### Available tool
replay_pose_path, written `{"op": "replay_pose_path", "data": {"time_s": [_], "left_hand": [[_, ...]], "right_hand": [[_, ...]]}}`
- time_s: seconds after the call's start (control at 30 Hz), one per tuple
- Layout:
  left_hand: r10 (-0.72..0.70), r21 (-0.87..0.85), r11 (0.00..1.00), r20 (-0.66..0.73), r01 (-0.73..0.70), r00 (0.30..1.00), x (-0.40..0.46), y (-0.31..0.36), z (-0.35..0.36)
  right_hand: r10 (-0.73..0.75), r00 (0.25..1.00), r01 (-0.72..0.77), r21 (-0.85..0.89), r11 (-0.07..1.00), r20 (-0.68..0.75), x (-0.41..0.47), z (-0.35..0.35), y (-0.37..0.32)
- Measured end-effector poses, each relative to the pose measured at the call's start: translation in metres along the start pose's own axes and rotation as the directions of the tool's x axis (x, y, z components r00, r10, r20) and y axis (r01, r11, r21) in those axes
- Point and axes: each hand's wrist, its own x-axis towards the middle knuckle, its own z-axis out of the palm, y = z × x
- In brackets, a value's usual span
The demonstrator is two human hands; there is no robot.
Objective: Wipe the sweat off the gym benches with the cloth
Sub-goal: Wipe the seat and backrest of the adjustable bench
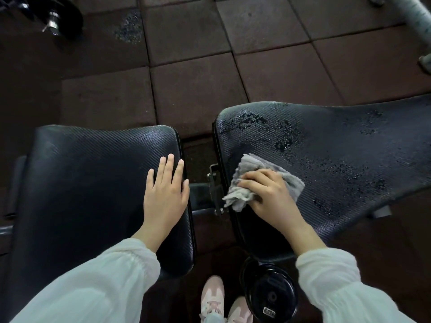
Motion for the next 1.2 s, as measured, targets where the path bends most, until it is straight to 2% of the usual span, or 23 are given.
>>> {"op": "replay_pose_path", "data": {"time_s": [0.13,0.2,0.3,0.4,0.5,0.57,0.63,0.73,0.83,1.03,1.13,1.2], "left_hand": [[-0.017,-0.007,1.0,0.012,0.017,1.0,0.001,0.0,0.001],[-0.024,-0.013,1.0,0.023,0.024,0.999,0.002,0.002,0.0],[0.048,-0.02,0.999,0.005,-0.048,0.999,0.014,0.01,-0.003],[0.113,-0.101,0.989,0.01,-0.111,0.994,0.044,0.028,-0.006],[0.104,-0.183,0.979,0.06,-0.092,0.993,0.075,0.042,-0.008],[0.101,-0.18,0.98,0.097,-0.082,0.99,0.091,0.044,-0.002],[0.113,-0.169,0.981,0.115,-0.093,0.987,0.101,0.044,0.002],[0.142,-0.158,0.98,0.139,-0.12,0.98,0.106,0.041,0.005],[0.155,-0.191,0.973,0.105,-0.133,0.982,0.106,0.038,0.009],[0.217,-0.272,0.942,0.052,-0.196,0.975,0.11,0.043,0.008],[0.252,-0.281,0.932,0.044,-0.23,0.967,0.114,0.04,0.01],[0.252,-0.349,0.91,0.039,-0.223,0.967,0.118,0.038,0.01]], "right_hand": [[0.21,0.969,-0.214,-0.02,0.977,-0.134,0.019,-0.003,0.009],[0.249,0.958,-0.257,-0.037,0.966,-0.145,0.032,0.002,0.005],[0.199,0.974,-0.202,-0.023,0.979,-0.109,0.031,0.003,0.008],[0.135,0.989,-0.136,-0.008,0.991,-0.062,0.027,0.001,0.005],[0.027,0.999,-0.026,-0.005,1.0,0.047,0.019,0.001,-0.004],[-0.015,0.998,0.015,-0.002,1.0,0.063,0.011,-0.001,-0.001],[0.023,1.0,-0.023,-0.003,1.0,0.013,0.013,-0.003,0.007],[0.159,0.983,-0.161,-0.018,0.987,-0.089,0.031,0.002,0.011],[0.247,0.964,-0.251,-0.034,0.967,-0.102,0.045,0.01,0.004],[0.019,0.999,-0.02,0.004,1.0,0.027,0.015,0.003,-0.002],[0.016,0.999,-0.016,0.001,1.0,0.037,0.018,-0.003,0.007],[0.084,0.996,-0.084,0.001,0.996,0.006,0.031,-0.002,0.013]]}}
